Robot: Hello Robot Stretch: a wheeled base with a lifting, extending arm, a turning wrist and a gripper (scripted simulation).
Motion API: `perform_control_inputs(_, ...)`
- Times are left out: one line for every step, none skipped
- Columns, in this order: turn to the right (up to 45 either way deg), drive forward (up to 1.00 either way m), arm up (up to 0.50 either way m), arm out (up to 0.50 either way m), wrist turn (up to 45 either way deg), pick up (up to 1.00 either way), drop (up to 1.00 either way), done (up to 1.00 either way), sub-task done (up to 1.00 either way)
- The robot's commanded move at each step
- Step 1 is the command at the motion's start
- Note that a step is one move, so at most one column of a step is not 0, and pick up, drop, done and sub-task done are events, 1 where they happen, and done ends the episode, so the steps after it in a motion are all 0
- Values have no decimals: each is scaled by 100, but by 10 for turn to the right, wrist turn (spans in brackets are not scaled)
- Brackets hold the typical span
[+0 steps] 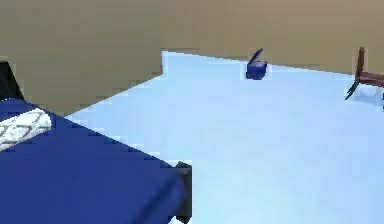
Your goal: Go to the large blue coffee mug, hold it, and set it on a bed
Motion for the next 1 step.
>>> perform_control_inputs(450, 0, 0, 0, 0, 0, 0, 0, 0)
